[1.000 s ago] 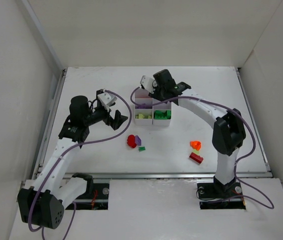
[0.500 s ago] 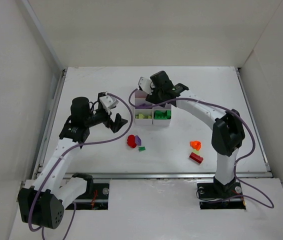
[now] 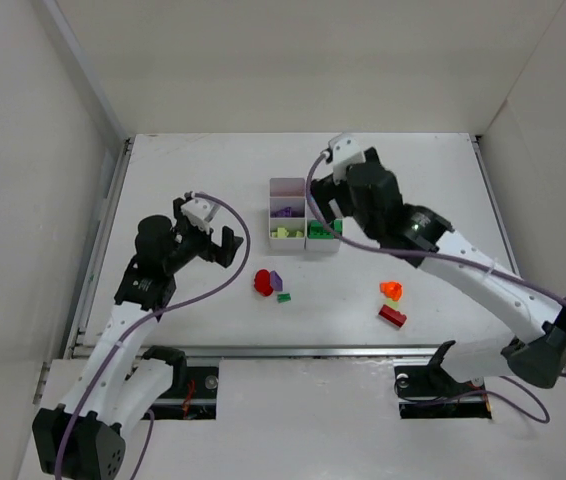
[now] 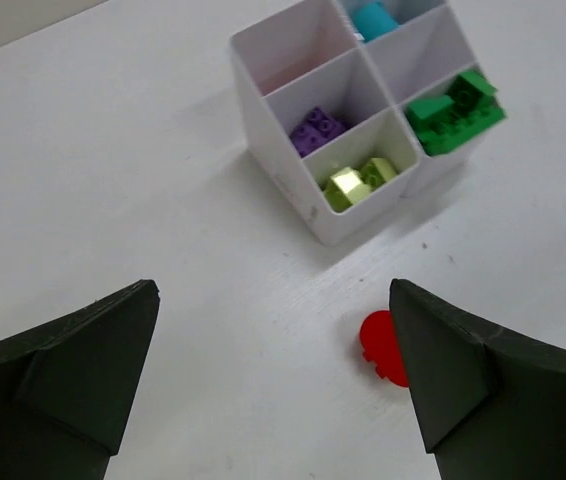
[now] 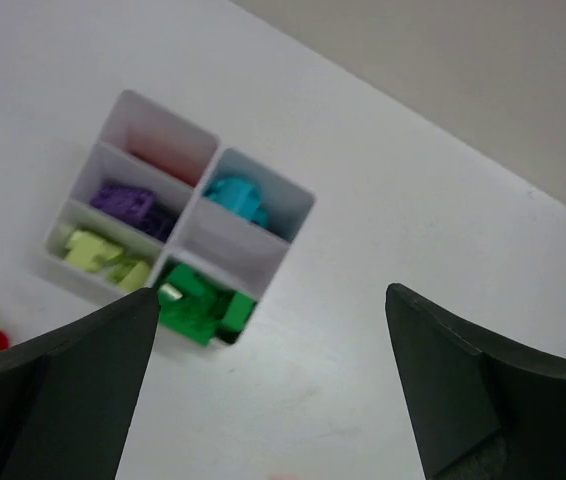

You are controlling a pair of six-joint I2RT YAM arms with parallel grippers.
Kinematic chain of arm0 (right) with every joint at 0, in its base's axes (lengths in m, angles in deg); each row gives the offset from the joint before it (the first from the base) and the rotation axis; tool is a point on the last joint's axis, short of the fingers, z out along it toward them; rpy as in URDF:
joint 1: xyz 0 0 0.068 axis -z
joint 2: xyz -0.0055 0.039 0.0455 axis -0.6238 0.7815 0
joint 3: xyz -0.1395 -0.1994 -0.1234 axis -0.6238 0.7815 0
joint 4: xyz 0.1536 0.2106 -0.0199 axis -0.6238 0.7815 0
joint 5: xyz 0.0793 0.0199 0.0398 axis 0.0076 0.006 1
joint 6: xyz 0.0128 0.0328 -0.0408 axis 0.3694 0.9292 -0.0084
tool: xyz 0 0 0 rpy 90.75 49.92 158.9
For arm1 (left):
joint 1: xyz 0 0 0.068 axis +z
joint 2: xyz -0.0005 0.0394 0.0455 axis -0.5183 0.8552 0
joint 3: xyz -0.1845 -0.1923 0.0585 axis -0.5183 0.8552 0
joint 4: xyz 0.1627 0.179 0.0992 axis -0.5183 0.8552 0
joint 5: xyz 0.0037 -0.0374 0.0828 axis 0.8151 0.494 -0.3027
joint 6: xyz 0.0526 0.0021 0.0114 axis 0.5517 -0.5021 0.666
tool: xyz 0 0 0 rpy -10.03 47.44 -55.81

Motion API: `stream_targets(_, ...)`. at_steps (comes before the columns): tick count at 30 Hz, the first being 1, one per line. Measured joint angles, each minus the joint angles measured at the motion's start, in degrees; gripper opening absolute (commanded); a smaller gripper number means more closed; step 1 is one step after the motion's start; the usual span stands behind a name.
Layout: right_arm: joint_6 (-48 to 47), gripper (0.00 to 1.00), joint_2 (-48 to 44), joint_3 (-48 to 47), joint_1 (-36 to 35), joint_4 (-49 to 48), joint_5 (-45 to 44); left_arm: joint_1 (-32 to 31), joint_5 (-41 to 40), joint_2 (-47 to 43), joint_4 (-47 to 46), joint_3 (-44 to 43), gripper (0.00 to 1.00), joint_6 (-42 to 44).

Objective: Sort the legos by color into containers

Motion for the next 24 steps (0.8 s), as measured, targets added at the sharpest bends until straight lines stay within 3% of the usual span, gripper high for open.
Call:
stream_targets(4, 8.7, 1.0, 3.1, 1.3, -11.3, 4.0, -9.5, 0.0, -8.3, -0.7, -0.2, 0.5, 0.99, -3.6)
stream_targets(9, 17.8, 1.0, 12.5, 2.0, -13.3, 10.7, -9.9, 0.2, -13.2, -4.0, 0.2, 2.3, 0.99, -5.0)
stream_targets(14, 15.7, 1.0, 4.3, 14.3, -14.4, 2.9, 9.5, 1.2, -13.9, -7.8, 0.4, 4.1, 0.99, -4.6)
stream_targets(17, 11.6, 0.98, 2.3, 16.2, -14.9, -1.7, 21.9, 1.3, -11.5, -9.0, 0.7, 4.8, 0.99, -3.3)
stream_targets(24, -6.6, 0.98, 10.8, 14.7, -15.1, -5.1, 35.3, 1.7, -7.6, -10.8, 1.4, 6.0, 0.99, -3.0)
